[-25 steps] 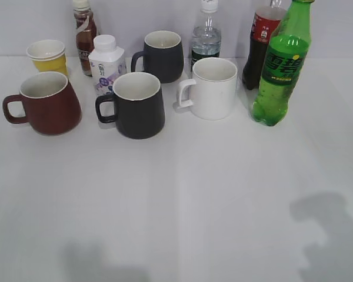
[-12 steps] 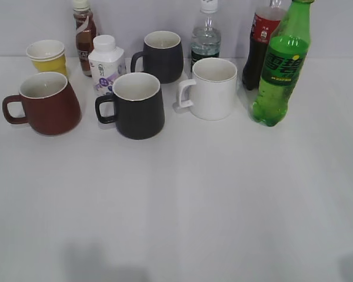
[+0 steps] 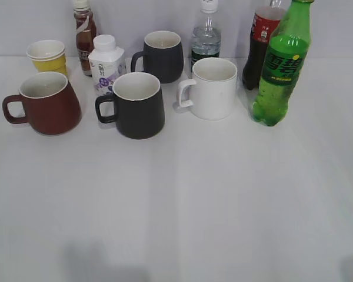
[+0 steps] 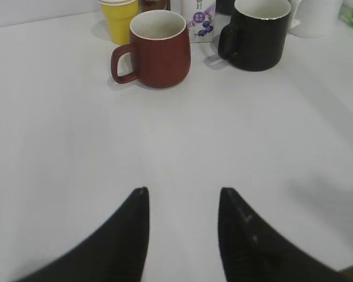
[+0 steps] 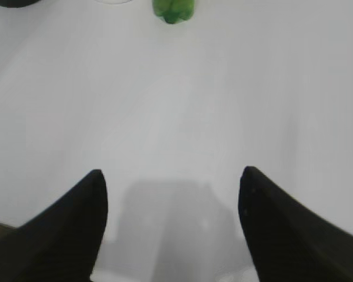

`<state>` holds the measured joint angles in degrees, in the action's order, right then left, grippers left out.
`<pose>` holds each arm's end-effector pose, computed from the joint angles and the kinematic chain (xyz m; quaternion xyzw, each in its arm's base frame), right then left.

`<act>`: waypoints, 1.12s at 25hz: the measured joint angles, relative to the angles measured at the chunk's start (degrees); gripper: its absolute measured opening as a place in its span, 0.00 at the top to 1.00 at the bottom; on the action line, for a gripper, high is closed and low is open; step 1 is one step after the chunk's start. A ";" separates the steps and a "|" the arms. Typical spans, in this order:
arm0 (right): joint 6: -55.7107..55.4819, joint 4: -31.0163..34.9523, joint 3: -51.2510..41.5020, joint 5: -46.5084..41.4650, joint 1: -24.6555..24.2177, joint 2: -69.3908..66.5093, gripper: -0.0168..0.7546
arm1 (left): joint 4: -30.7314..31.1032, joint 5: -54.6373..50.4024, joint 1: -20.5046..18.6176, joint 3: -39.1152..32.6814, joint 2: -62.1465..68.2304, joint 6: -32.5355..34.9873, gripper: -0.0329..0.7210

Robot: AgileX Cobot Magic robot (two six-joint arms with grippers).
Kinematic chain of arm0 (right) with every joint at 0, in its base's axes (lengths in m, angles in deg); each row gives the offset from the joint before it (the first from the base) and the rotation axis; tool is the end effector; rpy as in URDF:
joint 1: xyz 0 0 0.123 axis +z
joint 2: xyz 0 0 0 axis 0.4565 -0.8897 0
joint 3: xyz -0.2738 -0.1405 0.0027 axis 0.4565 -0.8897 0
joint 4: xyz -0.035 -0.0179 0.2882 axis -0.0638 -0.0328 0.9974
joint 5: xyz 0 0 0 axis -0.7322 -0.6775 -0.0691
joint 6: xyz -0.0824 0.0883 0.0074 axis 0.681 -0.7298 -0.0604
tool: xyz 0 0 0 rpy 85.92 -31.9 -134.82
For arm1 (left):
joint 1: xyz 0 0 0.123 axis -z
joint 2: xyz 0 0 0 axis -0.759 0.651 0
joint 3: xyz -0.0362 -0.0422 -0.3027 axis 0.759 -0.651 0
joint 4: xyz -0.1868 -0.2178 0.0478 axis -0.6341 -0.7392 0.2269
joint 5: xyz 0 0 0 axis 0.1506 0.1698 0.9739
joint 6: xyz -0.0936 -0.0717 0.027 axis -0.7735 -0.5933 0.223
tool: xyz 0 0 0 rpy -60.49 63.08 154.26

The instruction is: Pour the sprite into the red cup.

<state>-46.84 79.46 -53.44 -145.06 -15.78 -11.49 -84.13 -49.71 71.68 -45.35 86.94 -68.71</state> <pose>0.0447 0.0184 0.2836 -0.1397 0.8558 0.0619 0.4942 0.0326 -0.0021 0.2885 0.1252 0.8410 -0.0759 0.5209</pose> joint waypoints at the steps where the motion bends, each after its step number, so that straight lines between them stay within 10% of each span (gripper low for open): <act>1: 0.00 0.24 0.00 0.00 0.00 0.00 0.30 | 0.00 0.05 0.00 0.00 0.00 0.00 0.55; 17: -0.14 0.51 0.00 0.00 -1.36 0.00 0.30 | 0.00 0.16 -1.01 0.00 -0.30 0.00 0.55; 28: -0.18 0.62 0.00 -0.05 -11.42 5.08 0.30 | 0.00 0.16 -21.44 0.00 -0.56 0.05 0.55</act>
<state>-47.02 80.08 -53.44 -145.11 -27.20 -6.40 -84.13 -49.55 50.25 -45.35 86.38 -68.66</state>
